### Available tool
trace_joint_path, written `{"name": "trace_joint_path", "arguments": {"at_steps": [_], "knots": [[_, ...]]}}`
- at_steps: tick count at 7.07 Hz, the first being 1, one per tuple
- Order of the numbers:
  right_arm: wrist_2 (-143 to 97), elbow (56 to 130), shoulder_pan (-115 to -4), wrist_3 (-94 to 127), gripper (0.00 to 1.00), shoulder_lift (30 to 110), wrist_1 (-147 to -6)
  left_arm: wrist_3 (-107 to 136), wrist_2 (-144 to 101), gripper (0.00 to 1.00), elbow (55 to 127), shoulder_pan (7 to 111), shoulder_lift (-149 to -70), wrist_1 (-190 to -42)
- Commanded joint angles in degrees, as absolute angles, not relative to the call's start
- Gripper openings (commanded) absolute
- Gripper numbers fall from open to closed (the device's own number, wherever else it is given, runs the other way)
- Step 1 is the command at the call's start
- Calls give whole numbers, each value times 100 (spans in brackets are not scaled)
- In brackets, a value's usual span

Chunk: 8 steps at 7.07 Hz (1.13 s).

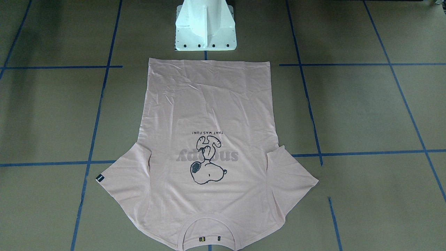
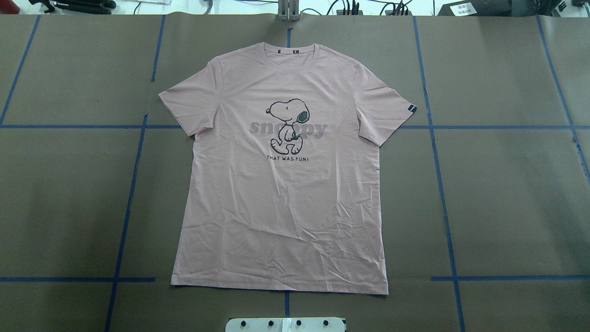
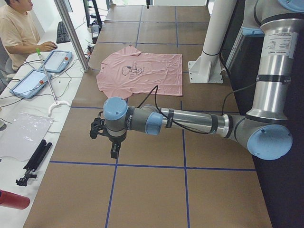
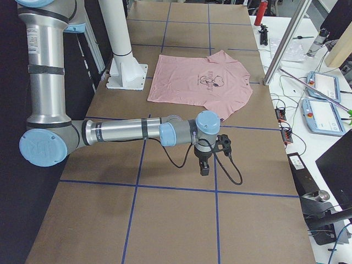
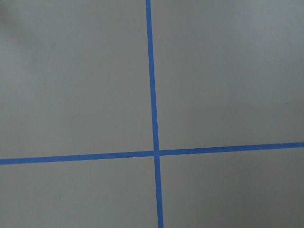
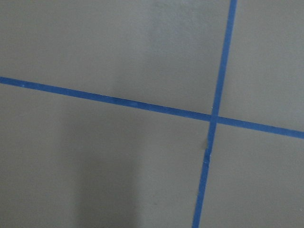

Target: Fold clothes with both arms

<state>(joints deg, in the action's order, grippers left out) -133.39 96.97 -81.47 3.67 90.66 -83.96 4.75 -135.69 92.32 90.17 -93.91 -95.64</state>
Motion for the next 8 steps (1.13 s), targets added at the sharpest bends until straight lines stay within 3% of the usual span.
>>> {"name": "trace_joint_path", "arguments": {"at_steps": [1, 2, 4, 6, 8], "knots": [[-13342, 9659, -7178, 875, 100, 8607, -7720, 431, -13780, 100, 9202, 8965, -9413, -9746], [-13333, 9459, -6572, 1697, 100, 8109, -7621, 483, -14208, 100, 9280, 8965, -9361, -9791], [-13080, 8023, -5567, 4063, 100, 6433, -7096, 667, -14194, 100, 9396, 8921, -9351, -9861], [-12121, 6800, -5432, 5855, 87, 5655, -5894, 703, -14194, 100, 9396, 8378, -9343, -10483], [-11814, 6610, -5362, 6212, 72, 5485, -5792, 703, -14194, 100, 9422, 8376, -9343, -10512]]}}
